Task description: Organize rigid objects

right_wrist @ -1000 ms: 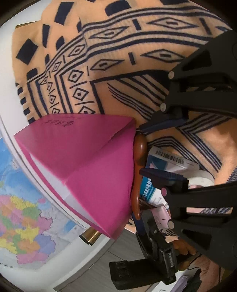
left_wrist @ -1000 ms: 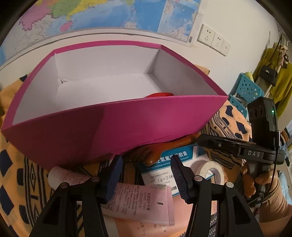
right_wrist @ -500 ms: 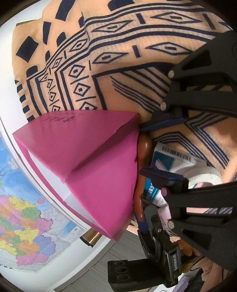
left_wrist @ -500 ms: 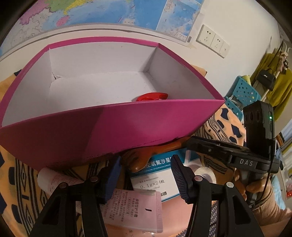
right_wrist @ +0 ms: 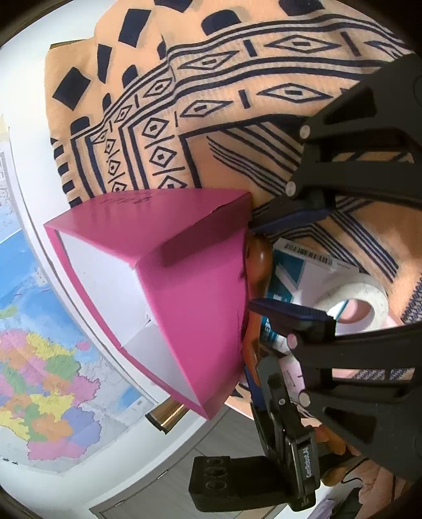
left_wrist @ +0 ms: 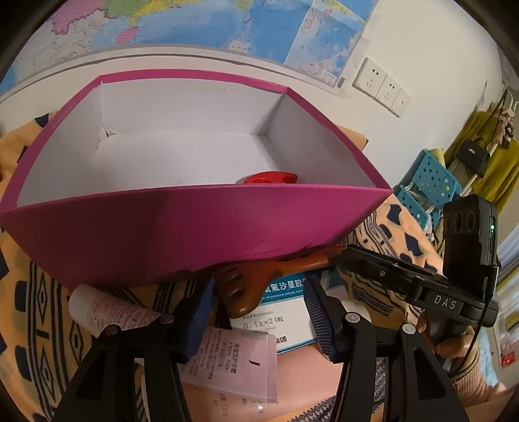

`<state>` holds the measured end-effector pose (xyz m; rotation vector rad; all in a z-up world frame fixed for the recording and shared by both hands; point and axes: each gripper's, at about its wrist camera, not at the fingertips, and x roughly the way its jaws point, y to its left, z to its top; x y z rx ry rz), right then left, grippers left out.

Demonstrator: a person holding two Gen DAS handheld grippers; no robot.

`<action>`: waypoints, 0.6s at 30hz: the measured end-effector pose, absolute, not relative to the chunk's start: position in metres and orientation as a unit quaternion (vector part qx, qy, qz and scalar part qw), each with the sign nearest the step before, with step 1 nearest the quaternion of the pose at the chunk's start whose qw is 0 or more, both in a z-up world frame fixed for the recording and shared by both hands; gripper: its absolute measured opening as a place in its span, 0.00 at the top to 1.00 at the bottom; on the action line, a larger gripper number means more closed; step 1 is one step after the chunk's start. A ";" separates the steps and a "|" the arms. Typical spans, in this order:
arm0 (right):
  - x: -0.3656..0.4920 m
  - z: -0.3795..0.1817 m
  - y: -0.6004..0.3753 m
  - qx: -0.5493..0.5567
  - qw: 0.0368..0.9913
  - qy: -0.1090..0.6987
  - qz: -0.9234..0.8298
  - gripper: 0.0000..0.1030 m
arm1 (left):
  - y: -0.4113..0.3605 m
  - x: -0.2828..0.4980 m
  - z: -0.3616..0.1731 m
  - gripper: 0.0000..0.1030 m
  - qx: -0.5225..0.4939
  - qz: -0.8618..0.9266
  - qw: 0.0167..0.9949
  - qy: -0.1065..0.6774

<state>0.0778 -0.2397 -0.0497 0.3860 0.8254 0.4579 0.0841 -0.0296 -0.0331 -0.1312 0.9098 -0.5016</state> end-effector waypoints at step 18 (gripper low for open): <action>0.048 -0.012 -0.233 0.161 0.891 0.361 0.225 0.57 | -0.024 0.050 -0.004 0.45 -0.072 -0.251 0.881 0.395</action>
